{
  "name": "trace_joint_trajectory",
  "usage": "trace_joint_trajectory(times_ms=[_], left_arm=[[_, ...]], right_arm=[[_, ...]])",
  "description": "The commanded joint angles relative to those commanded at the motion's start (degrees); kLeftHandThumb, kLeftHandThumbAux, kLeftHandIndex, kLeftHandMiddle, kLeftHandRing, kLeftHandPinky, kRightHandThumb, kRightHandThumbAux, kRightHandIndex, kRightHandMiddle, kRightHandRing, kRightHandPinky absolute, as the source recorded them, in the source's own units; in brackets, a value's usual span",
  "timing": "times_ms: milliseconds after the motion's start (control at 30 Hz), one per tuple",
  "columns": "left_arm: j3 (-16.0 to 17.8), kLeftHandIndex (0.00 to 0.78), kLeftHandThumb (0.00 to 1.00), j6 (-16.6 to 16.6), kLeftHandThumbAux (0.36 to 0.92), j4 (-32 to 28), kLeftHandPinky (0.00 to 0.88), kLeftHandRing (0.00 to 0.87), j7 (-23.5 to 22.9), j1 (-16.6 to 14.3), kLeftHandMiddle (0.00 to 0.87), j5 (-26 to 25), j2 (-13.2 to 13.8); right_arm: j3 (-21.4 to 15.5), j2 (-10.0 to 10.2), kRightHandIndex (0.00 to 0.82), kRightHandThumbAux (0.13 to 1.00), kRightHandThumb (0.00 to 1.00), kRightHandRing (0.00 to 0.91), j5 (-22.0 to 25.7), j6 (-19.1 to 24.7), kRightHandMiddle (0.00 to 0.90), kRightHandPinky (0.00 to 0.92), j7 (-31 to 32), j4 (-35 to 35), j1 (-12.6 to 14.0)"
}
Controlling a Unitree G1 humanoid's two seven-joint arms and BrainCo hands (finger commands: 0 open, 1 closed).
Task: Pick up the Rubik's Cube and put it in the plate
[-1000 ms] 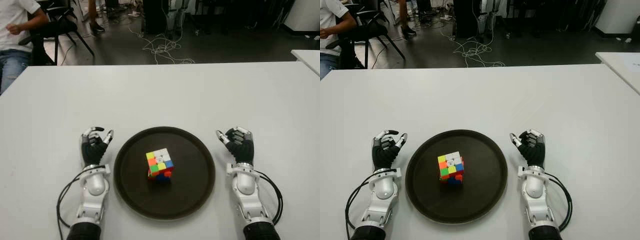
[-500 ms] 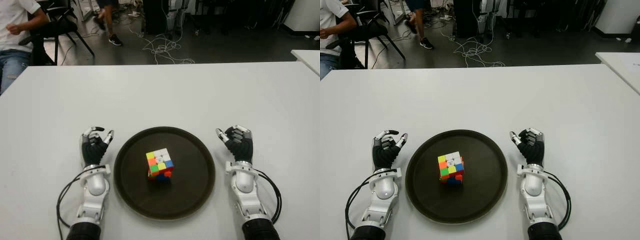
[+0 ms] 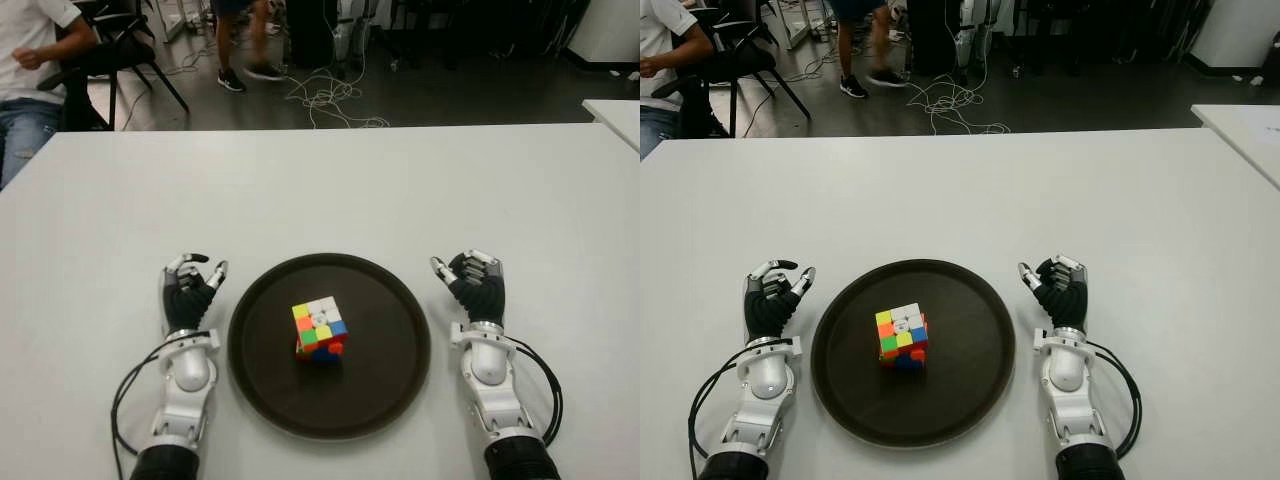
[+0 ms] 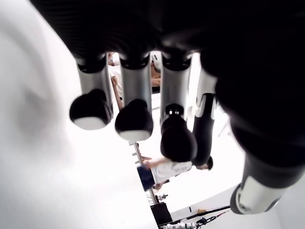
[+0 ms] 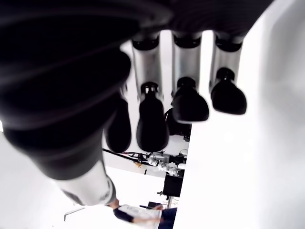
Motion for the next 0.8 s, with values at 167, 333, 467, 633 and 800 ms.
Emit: trace_joint_trajectory(times_ms=[167,333,467,633,800], left_arm=[[-0.13,0.445,0.720,0.19,0.697,0.07,0.859,0.848,0.35,0.01,0.827,0.31,0.03],[-0.18,0.445,0.720,0.46,0.696,0.23,0.858,0.847,0.69,-0.05,0.826,0.47,0.06],[-0.17,0.444,0.719,0.59,0.697,0.40,0.858,0.846,0.84,-0.12,0.824,0.52,0.12],[-0.08,0.444,0.719,0.70,0.697,0.53,0.861,0.847,0.97,-0.20,0.824,0.58,0.02],[0.09,0.445,0.719,0.13,0.697,0.83,0.869,0.850,1.30,-0.35,0.830,0.50,-0.14]], right_arm=[[-0.07,-0.04,0.667,0.815,0.274,0.820,0.11,-0.34,0.795,0.822,0.09,0.16,-0.09],[-0.14,-0.02,0.664,0.814,0.278,0.821,0.03,-0.68,0.794,0.822,-0.14,0.51,-0.19],[-0.10,-0.06,0.663,0.814,0.288,0.819,-0.08,-1.00,0.792,0.820,-0.22,0.79,-0.29],[-0.05,-0.10,0.664,0.815,0.262,0.818,-0.13,-1.25,0.791,0.819,-0.23,1.14,-0.43],[-0.12,-0.02,0.661,0.819,0.258,0.816,0.01,-1.75,0.790,0.818,-0.26,1.35,-0.51]])
